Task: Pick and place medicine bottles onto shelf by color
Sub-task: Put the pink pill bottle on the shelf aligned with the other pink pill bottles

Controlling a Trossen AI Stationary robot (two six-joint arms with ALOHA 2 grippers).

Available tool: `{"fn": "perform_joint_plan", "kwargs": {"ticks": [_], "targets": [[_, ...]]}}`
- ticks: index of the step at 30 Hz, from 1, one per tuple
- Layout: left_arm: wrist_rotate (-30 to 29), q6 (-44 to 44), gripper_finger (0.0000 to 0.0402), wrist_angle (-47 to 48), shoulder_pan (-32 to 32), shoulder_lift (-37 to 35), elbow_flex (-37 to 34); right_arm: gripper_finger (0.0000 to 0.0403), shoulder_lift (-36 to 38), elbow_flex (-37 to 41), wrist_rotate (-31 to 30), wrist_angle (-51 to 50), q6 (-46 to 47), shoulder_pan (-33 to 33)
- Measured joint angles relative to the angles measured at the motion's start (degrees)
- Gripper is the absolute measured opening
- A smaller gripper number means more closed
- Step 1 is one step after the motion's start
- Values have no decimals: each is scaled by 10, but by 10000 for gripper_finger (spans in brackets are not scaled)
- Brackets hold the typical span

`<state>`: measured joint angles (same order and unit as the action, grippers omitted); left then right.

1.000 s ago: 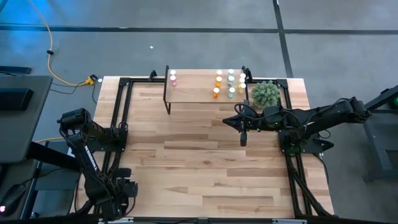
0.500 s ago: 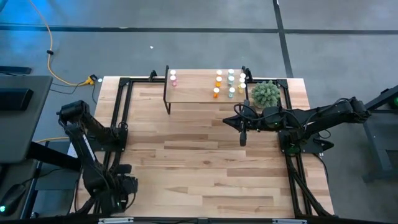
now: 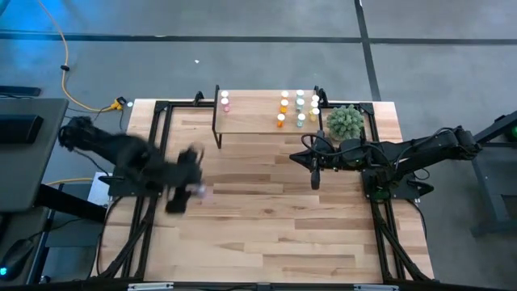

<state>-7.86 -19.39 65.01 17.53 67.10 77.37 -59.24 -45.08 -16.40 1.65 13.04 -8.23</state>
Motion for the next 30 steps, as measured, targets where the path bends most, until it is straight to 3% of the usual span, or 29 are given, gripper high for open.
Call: {"fn": "perform_joint_plan", "kwargs": {"ticks": [7, 13, 20, 30], "targets": [[1, 195, 121, 115, -254, 89, 170, 0, 0, 0, 0, -4, 0, 0], [1, 273, 122, 140, -400, 181, 245, 0, 0, 0, 0, -7, 21, 0], [-12, 354, 122, 142, -471, 268, 253, 0, 0, 0, 0, -6, 21, 0], [-12, 346, 122, 135, -507, 330, 253, 0, 0, 0, -31, -6, 50, 0]]}}
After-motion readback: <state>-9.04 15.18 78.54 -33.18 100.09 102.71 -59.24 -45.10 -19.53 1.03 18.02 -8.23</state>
